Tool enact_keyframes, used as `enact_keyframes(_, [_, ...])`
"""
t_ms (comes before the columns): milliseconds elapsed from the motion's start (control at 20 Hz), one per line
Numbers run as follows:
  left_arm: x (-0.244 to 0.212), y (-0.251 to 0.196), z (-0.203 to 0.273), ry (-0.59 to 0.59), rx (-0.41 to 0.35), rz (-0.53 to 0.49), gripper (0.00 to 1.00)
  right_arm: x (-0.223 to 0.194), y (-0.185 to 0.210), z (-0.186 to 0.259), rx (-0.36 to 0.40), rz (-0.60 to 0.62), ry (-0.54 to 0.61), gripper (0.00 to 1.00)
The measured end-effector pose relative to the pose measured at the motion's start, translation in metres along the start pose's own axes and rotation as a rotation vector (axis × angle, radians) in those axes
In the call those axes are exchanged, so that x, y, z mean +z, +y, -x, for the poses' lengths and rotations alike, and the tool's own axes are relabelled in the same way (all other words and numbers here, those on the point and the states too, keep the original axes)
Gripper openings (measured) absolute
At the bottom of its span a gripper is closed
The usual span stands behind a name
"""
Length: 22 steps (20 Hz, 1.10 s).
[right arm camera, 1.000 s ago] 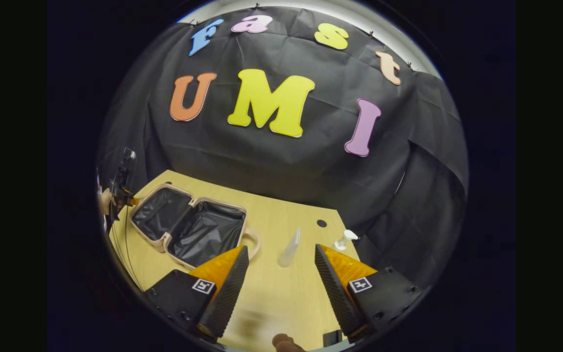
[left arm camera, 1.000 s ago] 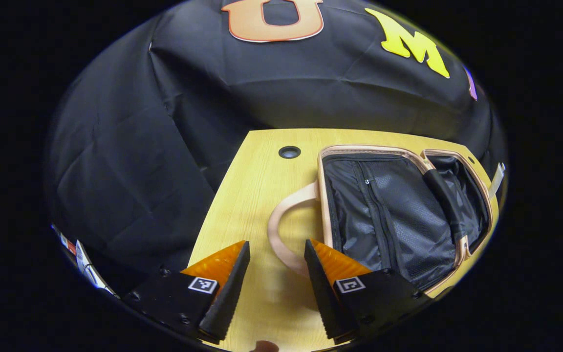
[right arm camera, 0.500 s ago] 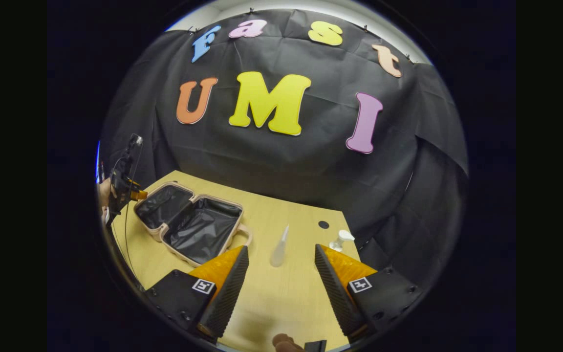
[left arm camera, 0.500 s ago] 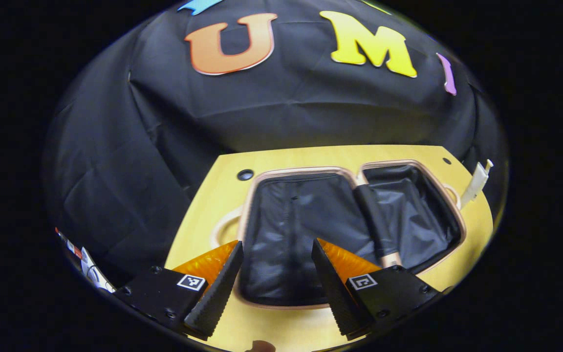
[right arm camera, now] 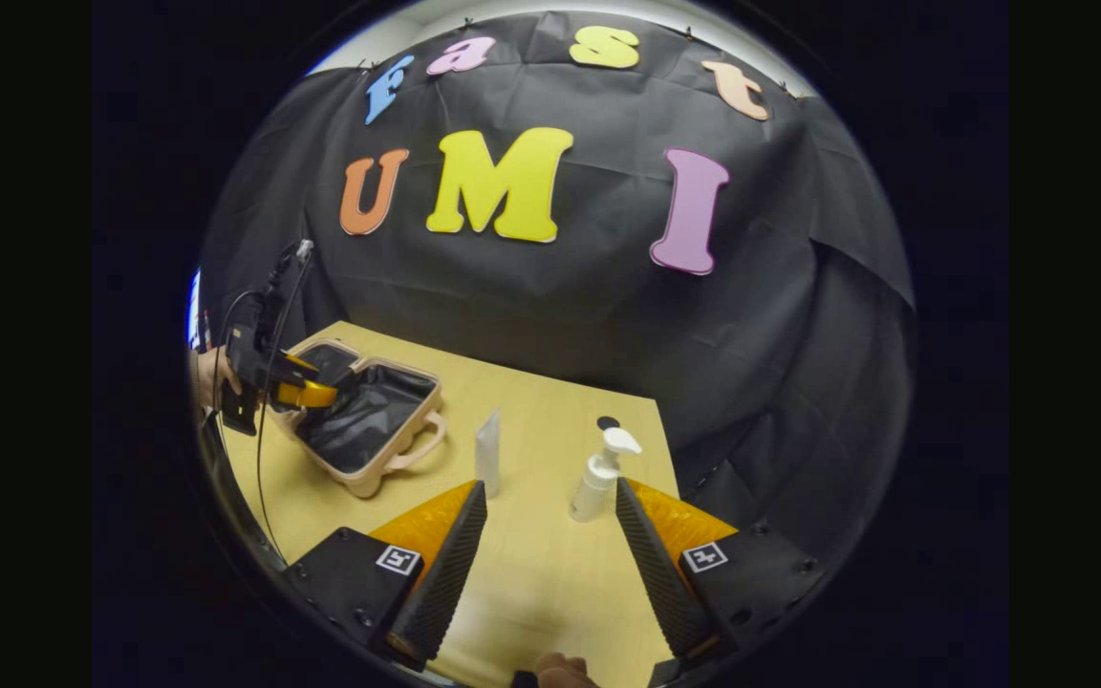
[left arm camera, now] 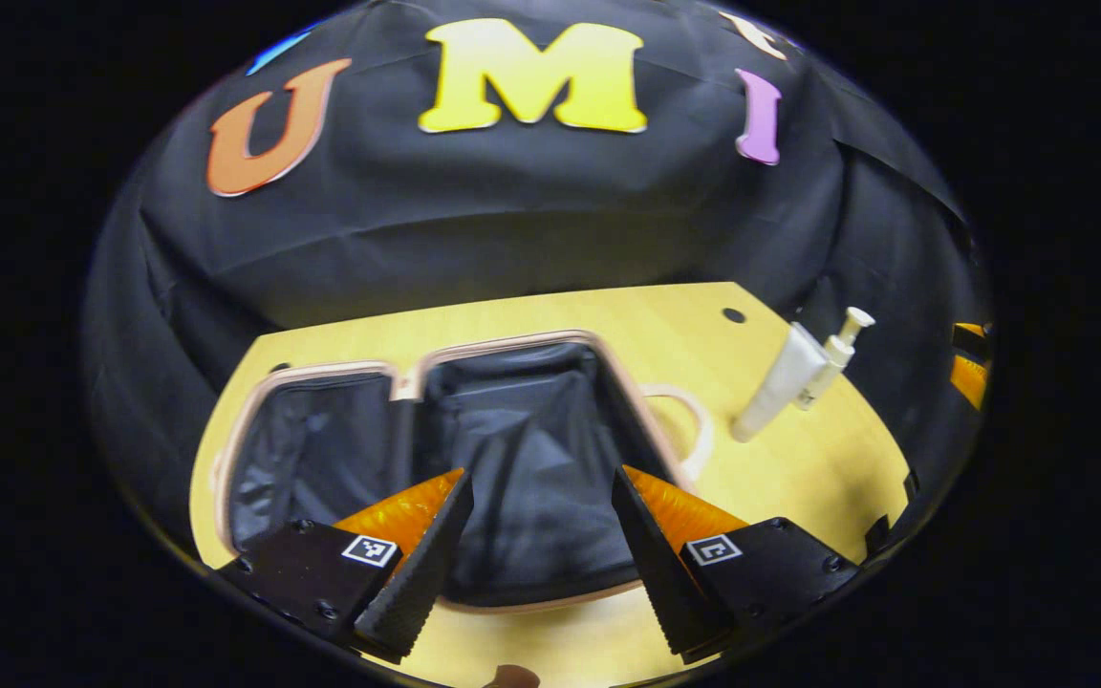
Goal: First open the suitcase, pack the skin care products into it, and then close the suitcase.
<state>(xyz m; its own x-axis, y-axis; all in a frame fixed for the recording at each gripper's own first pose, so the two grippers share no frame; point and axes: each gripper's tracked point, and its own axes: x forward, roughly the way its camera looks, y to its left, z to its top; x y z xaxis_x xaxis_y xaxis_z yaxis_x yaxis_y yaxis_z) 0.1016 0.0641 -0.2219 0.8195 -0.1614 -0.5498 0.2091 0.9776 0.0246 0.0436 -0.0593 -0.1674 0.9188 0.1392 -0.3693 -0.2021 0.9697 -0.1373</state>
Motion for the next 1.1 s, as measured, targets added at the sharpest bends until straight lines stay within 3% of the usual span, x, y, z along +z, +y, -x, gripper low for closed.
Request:
enact_keyframes(250, [0.002, -0.109, -0.039, 0.037, -0.13, -0.07, 0.94, -0.029, -0.06, -0.006, -0.024, -0.028, 0.038, 0.81])
enact_keyframes(500, [0.002, -0.177, -0.086, 0.086, -0.199, -0.095, 0.94, -0.062, -0.114, -0.009, -0.082, -0.081, 0.105, 0.81])
enact_keyframes(850, [-0.004, -0.203, -0.148, 0.127, -0.165, -0.084, 0.92, -0.099, -0.15, -0.022, -0.125, -0.136, 0.194, 0.81])
enact_keyframes(1100, [0.002, -0.21, -0.155, 0.094, -0.174, -0.085, 0.76, -0.108, -0.149, -0.038, -0.118, -0.176, 0.229, 0.81])
